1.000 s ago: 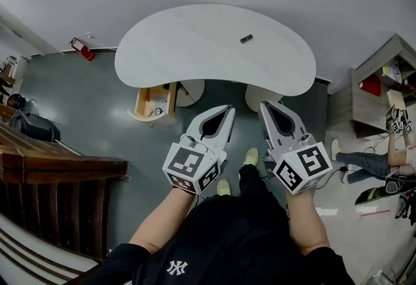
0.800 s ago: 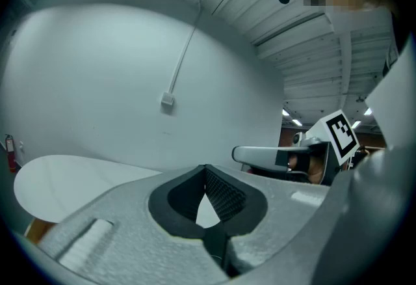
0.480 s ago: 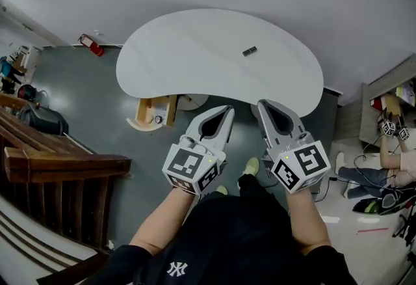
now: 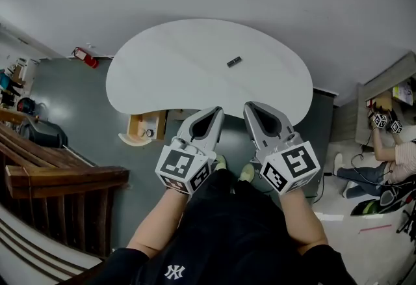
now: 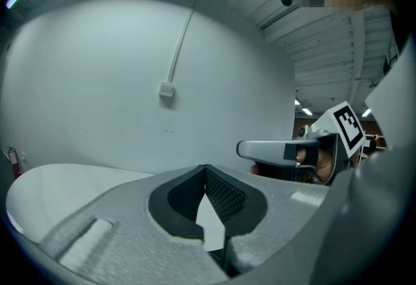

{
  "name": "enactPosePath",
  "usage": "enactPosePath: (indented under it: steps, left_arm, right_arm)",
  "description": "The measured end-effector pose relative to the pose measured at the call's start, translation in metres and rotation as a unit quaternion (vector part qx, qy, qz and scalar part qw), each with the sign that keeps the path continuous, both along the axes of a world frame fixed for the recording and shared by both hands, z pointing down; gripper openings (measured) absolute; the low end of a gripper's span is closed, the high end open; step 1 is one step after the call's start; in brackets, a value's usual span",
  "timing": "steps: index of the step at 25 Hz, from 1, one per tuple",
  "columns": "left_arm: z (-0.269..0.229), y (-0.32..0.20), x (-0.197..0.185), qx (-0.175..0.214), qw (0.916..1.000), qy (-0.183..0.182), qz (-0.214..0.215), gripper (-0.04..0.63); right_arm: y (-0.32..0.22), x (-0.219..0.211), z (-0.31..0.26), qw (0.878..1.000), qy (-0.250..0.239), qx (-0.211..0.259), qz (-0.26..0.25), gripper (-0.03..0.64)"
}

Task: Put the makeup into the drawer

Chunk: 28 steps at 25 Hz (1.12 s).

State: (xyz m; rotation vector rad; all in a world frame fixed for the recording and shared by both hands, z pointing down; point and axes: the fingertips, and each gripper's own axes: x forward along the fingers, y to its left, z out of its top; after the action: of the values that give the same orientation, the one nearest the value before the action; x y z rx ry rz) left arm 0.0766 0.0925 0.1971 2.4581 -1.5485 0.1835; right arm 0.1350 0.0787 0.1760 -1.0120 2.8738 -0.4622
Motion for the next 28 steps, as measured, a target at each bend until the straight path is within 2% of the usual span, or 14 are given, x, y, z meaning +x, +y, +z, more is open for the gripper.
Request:
enactPosePath:
  steps: [7,13,22,28]
  left_arm:
    - [0.01,-0.043,0.003,0.005,0.9994,-0.027,0.024,0.011]
    - [0.023,-0.094,-0.01,0.006,0.9984,-0.03,0.047,0.011]
    - [0.088,-0.185,-0.026,-0.019,0.9951,-0.048,0.085,0.011]
    - [0.142,-0.232,-0.035,-0.041,0.9933,-0.062,0.089,0.011]
  right_arm:
    - [-0.04,0.007,0.011,0.999,0.014,-0.013,0.035,0.015]
    - [-0.089,-0.012,0.024,0.998,0.032,-0.018,0.051,0.015]
    - [-0.17,-0.042,0.082,0.996,0.042,-0.049,0.065,0.015]
    - [-0.212,-0.043,0.13,0.992,0.046,-0.072,0.093,0.015]
